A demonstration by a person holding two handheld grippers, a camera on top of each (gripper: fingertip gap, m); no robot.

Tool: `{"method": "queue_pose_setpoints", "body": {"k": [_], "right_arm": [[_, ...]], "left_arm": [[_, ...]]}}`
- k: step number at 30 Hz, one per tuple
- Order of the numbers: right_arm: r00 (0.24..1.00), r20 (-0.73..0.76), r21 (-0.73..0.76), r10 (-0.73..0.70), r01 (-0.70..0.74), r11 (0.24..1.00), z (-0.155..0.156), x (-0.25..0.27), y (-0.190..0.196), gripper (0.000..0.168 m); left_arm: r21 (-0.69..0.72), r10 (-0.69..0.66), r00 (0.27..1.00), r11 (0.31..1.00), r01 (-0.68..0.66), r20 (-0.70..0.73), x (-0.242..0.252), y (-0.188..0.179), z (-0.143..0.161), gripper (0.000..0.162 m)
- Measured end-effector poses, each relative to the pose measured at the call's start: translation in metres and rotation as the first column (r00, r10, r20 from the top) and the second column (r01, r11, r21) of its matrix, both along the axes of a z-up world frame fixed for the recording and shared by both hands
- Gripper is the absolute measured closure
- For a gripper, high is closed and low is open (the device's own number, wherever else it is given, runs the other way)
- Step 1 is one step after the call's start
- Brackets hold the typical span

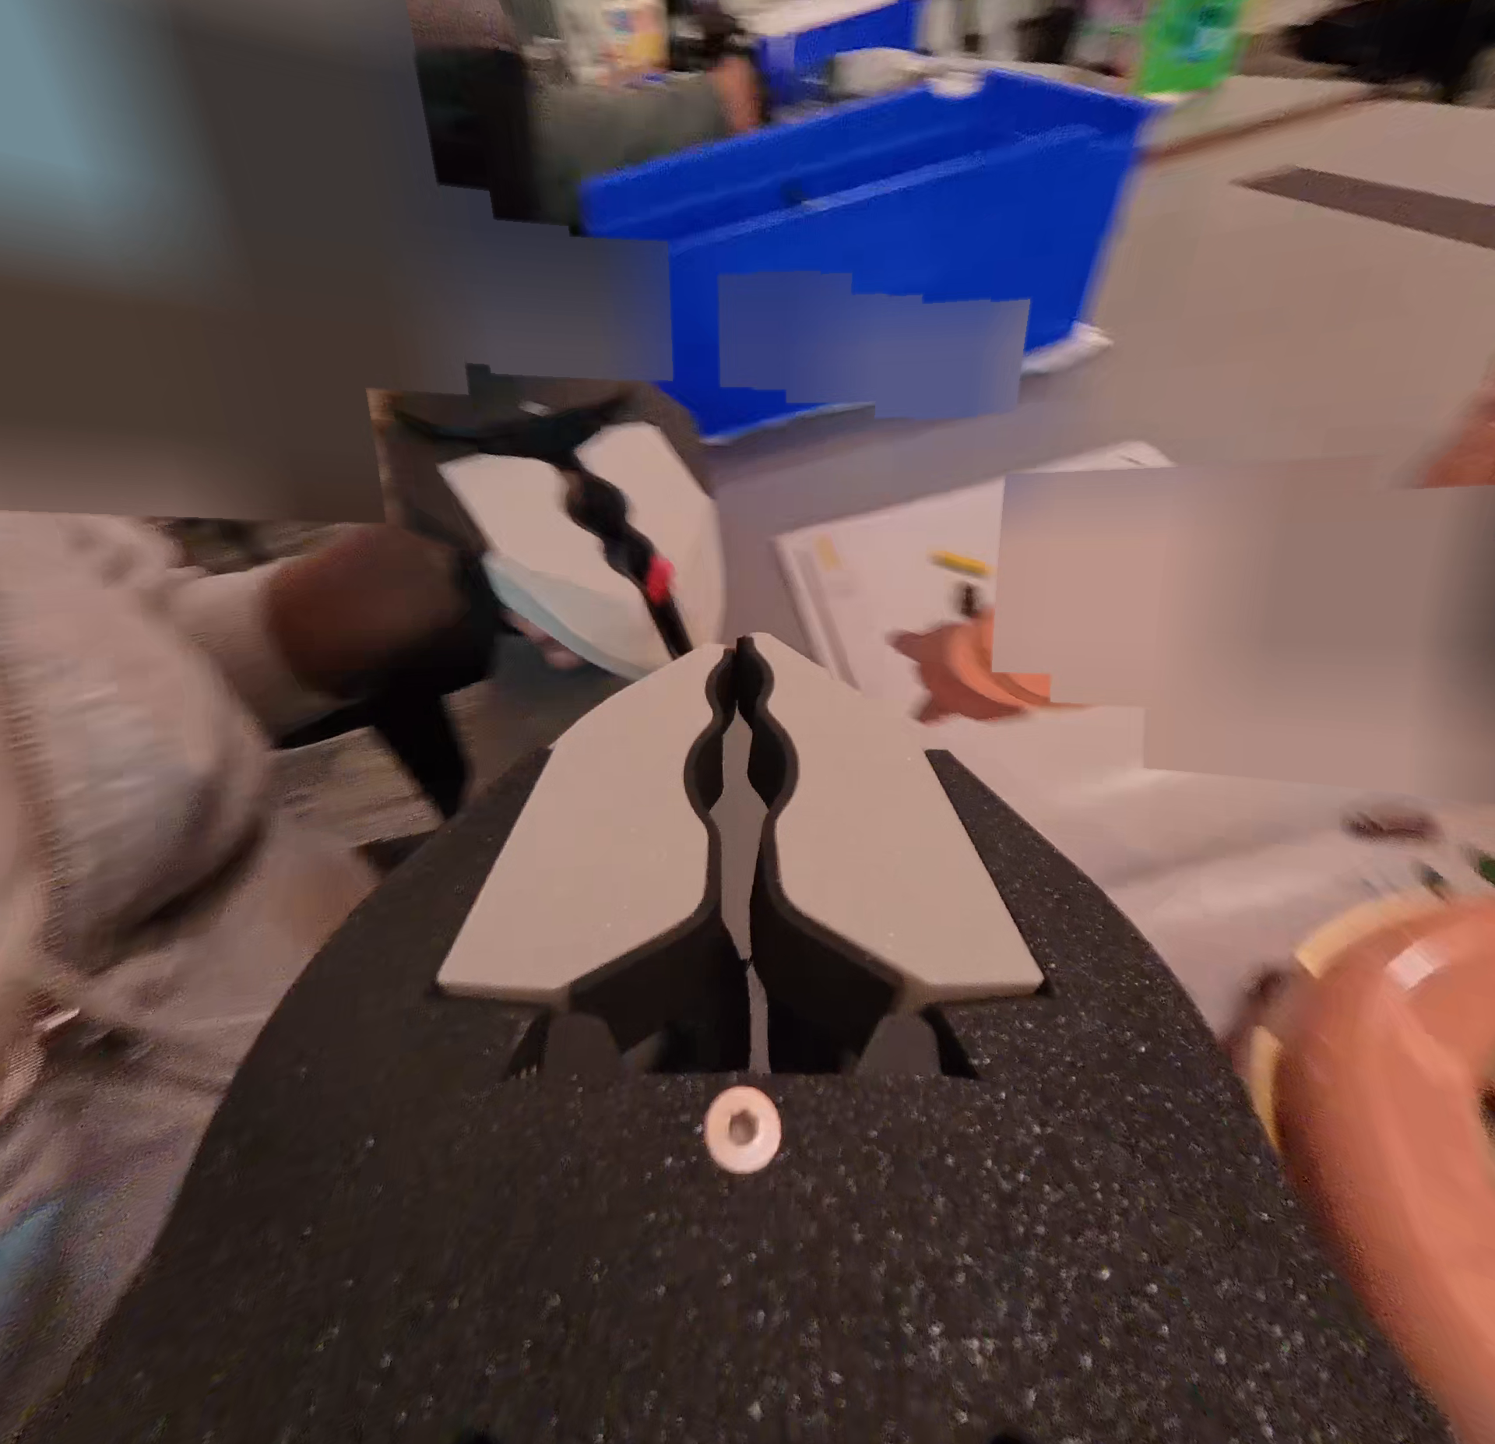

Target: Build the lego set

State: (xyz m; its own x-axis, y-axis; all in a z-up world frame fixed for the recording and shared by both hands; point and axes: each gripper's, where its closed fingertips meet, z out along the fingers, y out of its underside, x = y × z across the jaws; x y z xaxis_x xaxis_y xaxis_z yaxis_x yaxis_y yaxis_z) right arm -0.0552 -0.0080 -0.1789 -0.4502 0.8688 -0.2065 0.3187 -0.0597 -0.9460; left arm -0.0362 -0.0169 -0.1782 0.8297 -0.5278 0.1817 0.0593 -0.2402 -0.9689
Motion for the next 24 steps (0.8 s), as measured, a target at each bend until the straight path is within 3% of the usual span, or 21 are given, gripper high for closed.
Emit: {"method": "queue_pose_setpoints", "body": {"k": [2,6,10,14,21,24], "right_arm": [[0.992,-0.012,0.086,-0.126,0.126,0.988,-0.011,-0.005,0.019,0.162],[0.994,-0.026,0.233,-0.103,0.106,0.967,0.003,0.027,0.011,0.131],[0.973,0.194,0.505,-0.129,0.014,0.863,-0.023,0.089,0.006,0.131],[0.898,0.371,0.552,-0.236,-0.008,0.834,-0.057,0.116,0.018,0.137],[0.854,0.387,0.593,-0.348,0.058,0.803,-0.074,0.109,0.039,0.148],[0.868,0.352,0.602,-0.349,0.075,0.795,-0.068,0.107,0.046,0.154]], "left_arm": [[-0.018,0.108,0.992,0.994,-0.107,0.06,-0.018,0.006,0.001,0.16],[0.034,0.188,0.981,0.981,-0.189,0.039,-0.039,0.006,0.006,0.16],[0.015,0.137,0.99,0.99,-0.137,-0.007,-0.033,0.008,0.002,0.16],[0.03,0.094,0.994,0.995,-0.092,-0.063,-0.022,0.003,0.0,0.16],[0.031,0.039,0.991,0.999,-0.036,-0.126,-0.009,-0.002,-0.004,0.16],[0.049,0.03,0.992,0.999,-0.024,-0.122,-0.007,-0.004,-0.002,0.16]]}}
